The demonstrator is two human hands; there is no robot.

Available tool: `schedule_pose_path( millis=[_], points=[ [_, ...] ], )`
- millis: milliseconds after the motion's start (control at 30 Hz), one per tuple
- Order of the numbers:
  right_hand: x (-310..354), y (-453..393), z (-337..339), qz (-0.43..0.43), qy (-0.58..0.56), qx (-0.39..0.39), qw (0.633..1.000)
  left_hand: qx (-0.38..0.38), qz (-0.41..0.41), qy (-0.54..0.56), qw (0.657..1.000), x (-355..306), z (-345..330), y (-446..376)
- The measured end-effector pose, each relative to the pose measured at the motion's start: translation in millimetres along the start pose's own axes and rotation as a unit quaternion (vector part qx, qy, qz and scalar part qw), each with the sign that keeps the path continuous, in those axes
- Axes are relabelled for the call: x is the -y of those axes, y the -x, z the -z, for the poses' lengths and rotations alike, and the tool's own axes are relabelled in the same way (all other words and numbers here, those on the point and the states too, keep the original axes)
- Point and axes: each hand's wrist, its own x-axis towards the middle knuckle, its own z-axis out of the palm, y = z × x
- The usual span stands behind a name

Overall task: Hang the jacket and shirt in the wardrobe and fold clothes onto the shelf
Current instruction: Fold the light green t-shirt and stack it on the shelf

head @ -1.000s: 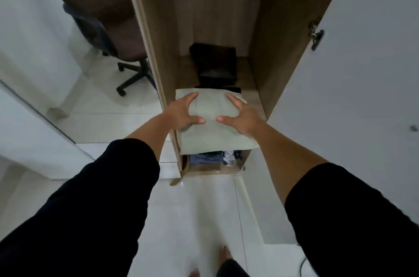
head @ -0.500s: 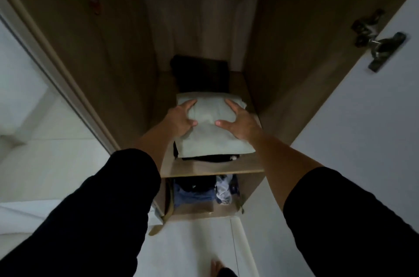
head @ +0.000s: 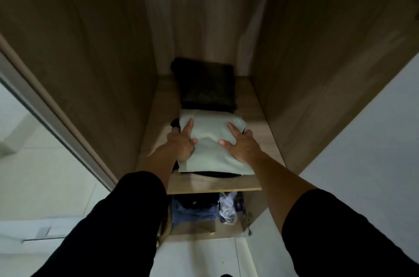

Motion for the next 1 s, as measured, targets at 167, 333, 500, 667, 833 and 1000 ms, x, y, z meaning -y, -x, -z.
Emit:
schedule_pose_path(
  millis=[167,333,500,667,833,1000],
  points=[
    [29,68,48,-0.011,0.093,-0.033,0.995,-0.002,-0.007,-0.014,1.0,-7,41,69],
    [65,165,93,-0.006,0.085,-0.069,0.994,0.015,-0.063,-0.022,0.998,-23,89,165],
    [92,283,110,0.011,0.081,-0.148,0.986,-0.049,-0.146,-0.03,0.988,-23,122,283],
    [114,419,139,0.029,0.17,-0.249,0.953,-0.09,-0.206,-0.064,0.972,-17,150,398],
    [127,541,215,0.013,0.225,-0.348,0.91,-0.106,-0.243,-0.06,0.962,-54,184,486],
    [120,639,285,-0.017,0.268,-0.451,0.851,-0.161,-0.312,-0.059,0.934,-117,181,552]
  ],
)
